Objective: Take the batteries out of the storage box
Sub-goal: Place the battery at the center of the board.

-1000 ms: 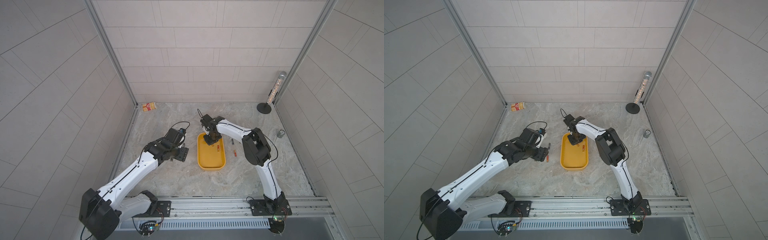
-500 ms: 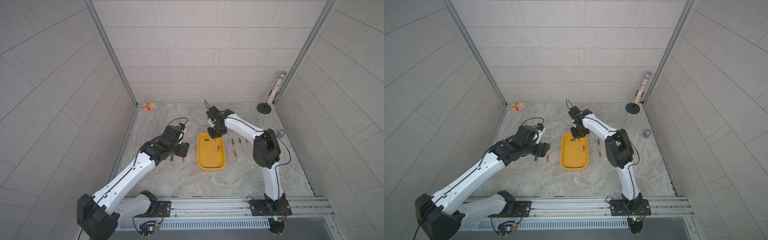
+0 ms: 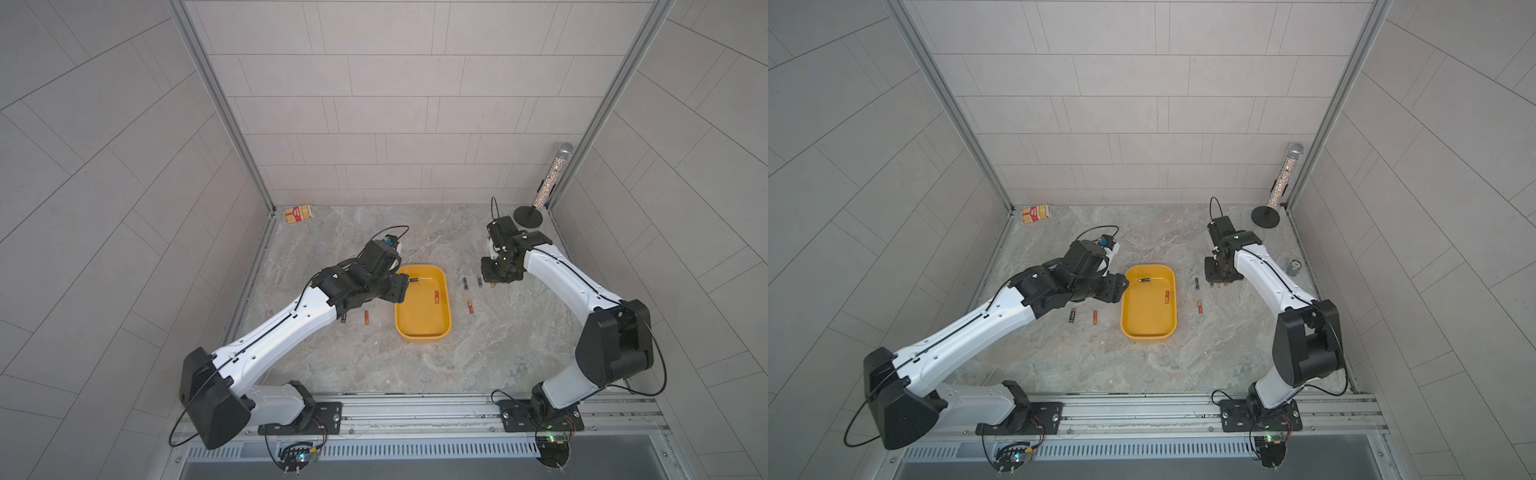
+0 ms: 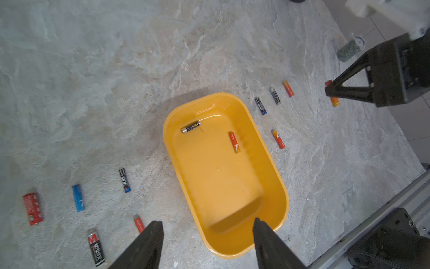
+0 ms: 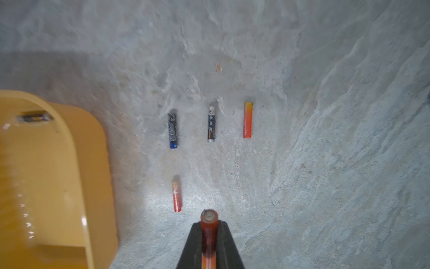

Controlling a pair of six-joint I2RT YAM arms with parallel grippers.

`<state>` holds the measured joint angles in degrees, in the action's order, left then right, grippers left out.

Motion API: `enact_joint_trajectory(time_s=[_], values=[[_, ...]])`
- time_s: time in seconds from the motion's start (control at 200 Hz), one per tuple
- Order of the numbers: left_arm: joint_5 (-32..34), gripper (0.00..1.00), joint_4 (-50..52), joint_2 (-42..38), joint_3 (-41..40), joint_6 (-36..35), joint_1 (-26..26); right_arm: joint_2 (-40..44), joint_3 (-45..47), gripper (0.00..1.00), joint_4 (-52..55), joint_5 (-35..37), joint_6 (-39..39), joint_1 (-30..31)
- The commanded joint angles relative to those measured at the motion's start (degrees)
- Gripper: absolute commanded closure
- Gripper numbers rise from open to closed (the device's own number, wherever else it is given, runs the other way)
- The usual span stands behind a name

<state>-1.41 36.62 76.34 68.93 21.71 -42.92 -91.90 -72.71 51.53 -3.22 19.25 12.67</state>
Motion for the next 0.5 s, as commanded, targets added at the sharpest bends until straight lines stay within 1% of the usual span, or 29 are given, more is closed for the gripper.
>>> enact_joint_trajectory(time_s=[0.0,0.115,0.285,0.495], values=[[-1.41,0.32,0.67,2.23,0.15,3.00,-1.17,-2.92,3.56,1.00,-2.67,2.28,-1.09,0.34],[-1.49,0.34,0.47,4.08,-1.44,3.39,-2.49,-5.25,5.92,1.00,-4.68,2.67,-1.05,0.47],[-0.22,0.34,0.62,4.48,-3.41,4.53,-3.14,-8.72,6.44,1.00,-6.59,3.41,-0.55,1.03],[0.86,0.34,2.21,6.35,-2.22,5.62,-3.09,-12.18,4.97,1.00,-8.24,2.97,0.18,1.31]])
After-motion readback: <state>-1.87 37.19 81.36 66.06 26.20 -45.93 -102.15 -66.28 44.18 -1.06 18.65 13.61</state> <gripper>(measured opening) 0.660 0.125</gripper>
